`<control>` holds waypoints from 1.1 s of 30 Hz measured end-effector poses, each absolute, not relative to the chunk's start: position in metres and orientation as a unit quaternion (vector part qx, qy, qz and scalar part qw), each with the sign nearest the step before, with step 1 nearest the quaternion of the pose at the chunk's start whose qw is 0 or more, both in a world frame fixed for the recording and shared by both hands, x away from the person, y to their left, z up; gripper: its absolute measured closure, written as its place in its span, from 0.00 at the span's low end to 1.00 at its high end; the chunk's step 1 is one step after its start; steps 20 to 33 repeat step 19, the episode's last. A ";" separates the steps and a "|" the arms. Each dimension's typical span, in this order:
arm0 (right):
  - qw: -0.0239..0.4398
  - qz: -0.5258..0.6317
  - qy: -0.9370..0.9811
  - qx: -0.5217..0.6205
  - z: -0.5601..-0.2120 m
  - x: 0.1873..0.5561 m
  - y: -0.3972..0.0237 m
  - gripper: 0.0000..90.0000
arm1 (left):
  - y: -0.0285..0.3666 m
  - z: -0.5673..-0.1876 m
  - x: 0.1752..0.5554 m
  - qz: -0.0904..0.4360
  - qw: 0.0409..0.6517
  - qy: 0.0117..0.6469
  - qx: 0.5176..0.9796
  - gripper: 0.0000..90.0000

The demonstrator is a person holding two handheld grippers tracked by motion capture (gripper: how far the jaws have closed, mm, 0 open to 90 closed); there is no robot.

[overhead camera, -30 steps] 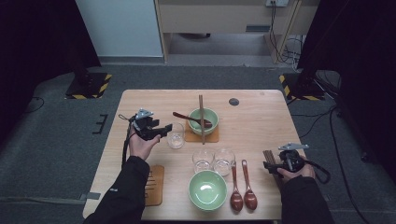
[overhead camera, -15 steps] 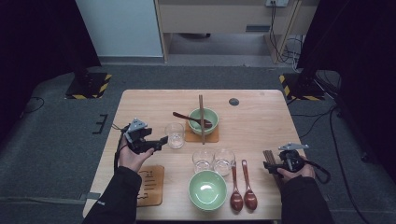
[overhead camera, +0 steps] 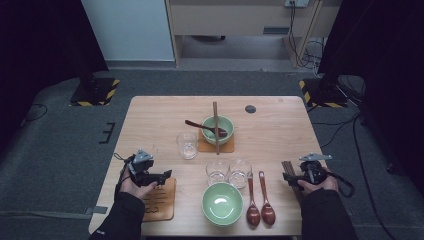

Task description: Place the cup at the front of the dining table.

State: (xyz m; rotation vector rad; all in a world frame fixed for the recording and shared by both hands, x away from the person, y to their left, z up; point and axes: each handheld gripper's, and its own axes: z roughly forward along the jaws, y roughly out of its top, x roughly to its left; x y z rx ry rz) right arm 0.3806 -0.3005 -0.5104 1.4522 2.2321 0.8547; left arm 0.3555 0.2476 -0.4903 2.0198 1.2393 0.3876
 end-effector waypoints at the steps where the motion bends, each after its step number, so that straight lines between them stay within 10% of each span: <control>1: 0.172 0.301 0.786 0.512 -0.510 0.381 -0.301 0.16 | 0.248 -0.490 0.355 0.150 0.362 0.481 0.784 0.15; 33: 0.174 0.303 0.774 0.528 -0.509 0.380 -0.307 0.15 | 0.271 -0.505 0.346 0.149 0.318 0.492 0.797 0.15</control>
